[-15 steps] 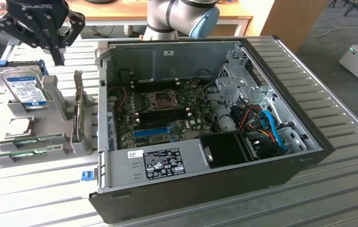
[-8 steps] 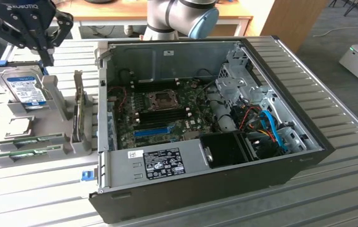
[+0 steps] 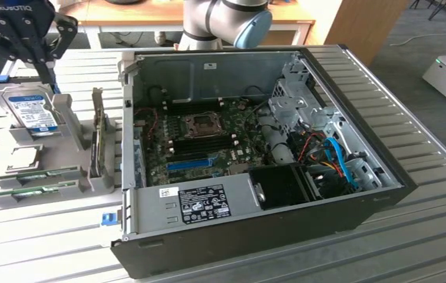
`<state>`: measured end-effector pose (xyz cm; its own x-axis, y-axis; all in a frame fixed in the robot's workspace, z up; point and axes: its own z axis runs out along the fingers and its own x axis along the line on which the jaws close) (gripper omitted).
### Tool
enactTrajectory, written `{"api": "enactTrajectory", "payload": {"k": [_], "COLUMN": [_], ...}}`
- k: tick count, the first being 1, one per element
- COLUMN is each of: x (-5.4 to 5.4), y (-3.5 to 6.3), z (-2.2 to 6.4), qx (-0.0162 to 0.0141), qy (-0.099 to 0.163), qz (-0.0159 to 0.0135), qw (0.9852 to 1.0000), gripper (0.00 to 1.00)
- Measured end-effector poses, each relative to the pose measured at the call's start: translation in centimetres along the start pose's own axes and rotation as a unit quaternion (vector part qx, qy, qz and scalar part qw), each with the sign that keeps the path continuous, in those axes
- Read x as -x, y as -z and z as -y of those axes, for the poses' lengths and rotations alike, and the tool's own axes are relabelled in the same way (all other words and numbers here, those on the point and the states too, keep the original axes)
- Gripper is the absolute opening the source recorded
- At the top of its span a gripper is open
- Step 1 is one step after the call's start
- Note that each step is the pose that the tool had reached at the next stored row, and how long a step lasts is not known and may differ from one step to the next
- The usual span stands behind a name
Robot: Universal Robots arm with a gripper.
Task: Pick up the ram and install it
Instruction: 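Reach for the ram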
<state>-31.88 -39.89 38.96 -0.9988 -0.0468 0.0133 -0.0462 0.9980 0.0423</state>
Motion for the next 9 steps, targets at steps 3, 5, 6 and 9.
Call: {"api": "enactTrajectory", "payload": {"k": [3, 5, 6, 9], "x": [-0.7, -1.2, -1.4, -2.0], "y": [-0.04, -0.06, -0.07, -0.1], "z": [-0.03, -0.05, -0.06, -0.09], "qx": [0.0, 0.0, 0.0, 0.0], "qy": [0.0, 0.0, 0.0, 0.0], "qz": [0.0001, 0.0001, 0.0001, 0.0001], "qw": [1.0, 1.0, 1.0, 1.0], "gripper": [0.1, 0.1, 0.1, 0.1]}}
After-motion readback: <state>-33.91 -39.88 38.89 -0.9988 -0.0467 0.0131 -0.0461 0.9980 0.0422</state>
